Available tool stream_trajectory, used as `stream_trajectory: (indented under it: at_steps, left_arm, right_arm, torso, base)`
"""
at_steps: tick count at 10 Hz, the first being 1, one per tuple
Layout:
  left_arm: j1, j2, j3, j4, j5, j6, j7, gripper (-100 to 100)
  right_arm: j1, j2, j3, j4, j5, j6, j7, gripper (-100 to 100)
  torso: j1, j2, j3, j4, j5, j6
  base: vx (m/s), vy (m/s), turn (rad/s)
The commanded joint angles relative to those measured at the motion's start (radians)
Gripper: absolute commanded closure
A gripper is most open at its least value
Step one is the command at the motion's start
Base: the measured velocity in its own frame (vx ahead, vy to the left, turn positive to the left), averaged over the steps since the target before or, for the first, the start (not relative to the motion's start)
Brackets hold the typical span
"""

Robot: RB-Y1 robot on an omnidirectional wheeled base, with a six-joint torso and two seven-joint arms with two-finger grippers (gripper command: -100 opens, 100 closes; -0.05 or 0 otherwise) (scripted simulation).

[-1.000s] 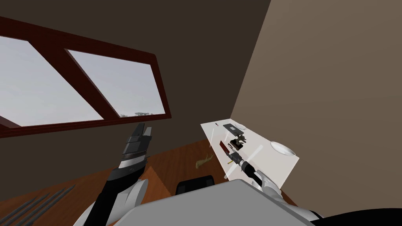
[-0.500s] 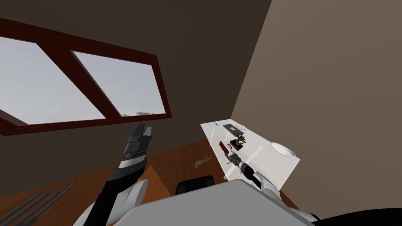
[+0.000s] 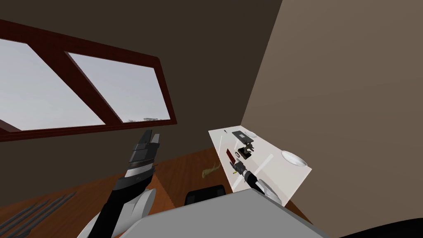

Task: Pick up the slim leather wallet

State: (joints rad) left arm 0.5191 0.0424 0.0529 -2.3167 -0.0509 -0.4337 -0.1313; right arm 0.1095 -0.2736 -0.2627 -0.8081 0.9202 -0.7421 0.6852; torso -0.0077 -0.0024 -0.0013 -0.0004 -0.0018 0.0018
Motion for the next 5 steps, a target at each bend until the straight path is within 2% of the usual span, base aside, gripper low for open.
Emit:
stream_trajectory:
  at_steps: [1,2,3,4,5]
  left_arm:
    - [0.000,0.000,0.000,0.000,0.000,0.000,0.000,0]
    - [0.000,0.000,0.000,0.000,0.000,0.000,0.000,0]
    - [0.000,0.000,0.000,0.000,0.000,0.000,0.000,0]
    - [0.000,0.000,0.000,0.000,0.000,0.000,0.000,0]
    - [0.000,0.000,0.000,0.000,0.000,0.000,0.000,0]
  right_arm:
    - [0.017,0.050,0.027,-0.050,0.021,0.050,0.020,-100]
    - [0.017,0.076,0.027,-0.058,0.021,0.072,0.020,-100]
    - [0.037,0.109,0.051,-0.111,0.039,0.110,0.022,-100]
    - [0.037,0.125,0.051,-0.122,0.039,0.124,0.022,-100]
    - [0.058,0.158,0.074,-0.162,0.057,0.157,0.024,-100]
  torso:
    - [0.000,0.000,0.000,0.000,0.000,0.000]
    - [-0.001,0.002,0.001,0.000,0.000,0.000]
    - [0.000,0.002,0.001,0.000,0.000,0.000]
    - [-0.001,0.001,0.000,0.000,0.000,0.000]
    - [0.000,0.001,0.000,0.000,0.000,0.000]
  base:
    - [-0.037,-0.147,-0.003]
    - [-0.029,-0.124,0.010]
    - [-0.002,-0.137,-0.005]
    - [-0.009,-0.121,0.009]
    - [-0.016,-0.144,-0.005]
